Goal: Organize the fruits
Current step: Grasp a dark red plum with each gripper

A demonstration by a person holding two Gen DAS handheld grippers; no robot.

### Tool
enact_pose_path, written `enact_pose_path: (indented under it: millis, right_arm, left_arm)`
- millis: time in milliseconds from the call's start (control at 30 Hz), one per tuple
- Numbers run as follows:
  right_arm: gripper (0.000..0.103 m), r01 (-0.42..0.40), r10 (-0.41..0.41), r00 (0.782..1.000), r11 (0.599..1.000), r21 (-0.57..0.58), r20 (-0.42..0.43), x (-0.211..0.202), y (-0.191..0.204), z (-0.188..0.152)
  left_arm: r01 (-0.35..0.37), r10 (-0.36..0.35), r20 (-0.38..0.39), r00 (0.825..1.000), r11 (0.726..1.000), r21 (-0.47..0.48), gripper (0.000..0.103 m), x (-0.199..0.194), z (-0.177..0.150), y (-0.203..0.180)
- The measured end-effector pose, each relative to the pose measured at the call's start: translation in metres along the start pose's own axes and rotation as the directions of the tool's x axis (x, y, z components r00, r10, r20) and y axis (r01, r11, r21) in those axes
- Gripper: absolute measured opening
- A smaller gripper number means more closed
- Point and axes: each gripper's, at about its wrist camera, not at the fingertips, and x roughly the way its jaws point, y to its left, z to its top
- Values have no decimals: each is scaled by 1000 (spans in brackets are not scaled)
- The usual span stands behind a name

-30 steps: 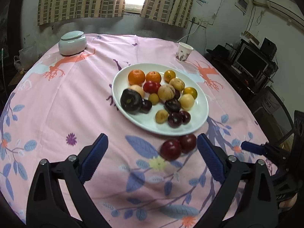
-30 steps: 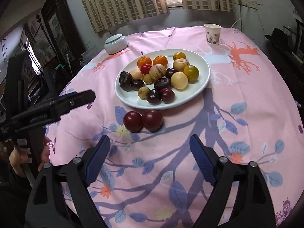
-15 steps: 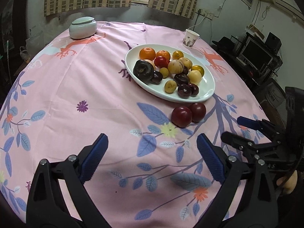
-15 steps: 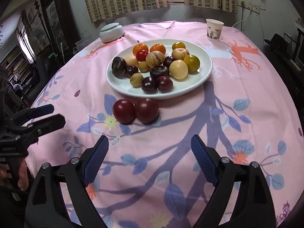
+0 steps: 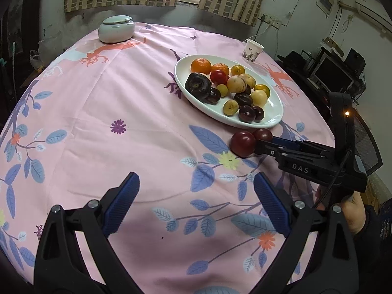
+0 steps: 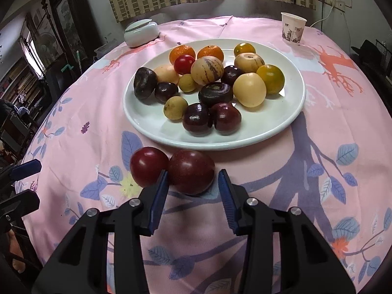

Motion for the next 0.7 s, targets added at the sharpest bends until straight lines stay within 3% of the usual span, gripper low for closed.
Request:
enact_pose_path:
  millis: [167, 433, 533, 700]
  right_arm:
    - [38, -20, 20, 1000, 1000, 13, 10, -2, -2, -1]
    - [39, -44, 41, 997, 998, 54, 59, -66, -9, -33]
    - [39, -44, 38, 997, 995, 89, 71, -84, -23, -47]
    - [39, -31, 17, 995, 990, 140, 98, -101, -46, -62]
  left_arm:
    - [8, -8, -18, 1000, 1000, 12, 96, 6, 1, -6]
    - [4, -1, -67, 998, 999, 44, 96, 35, 16, -28]
    - [11, -3, -103, 995, 997, 75, 96, 54, 21, -44]
    - [-12, 24, -99, 995, 993, 120, 96, 81, 29, -63]
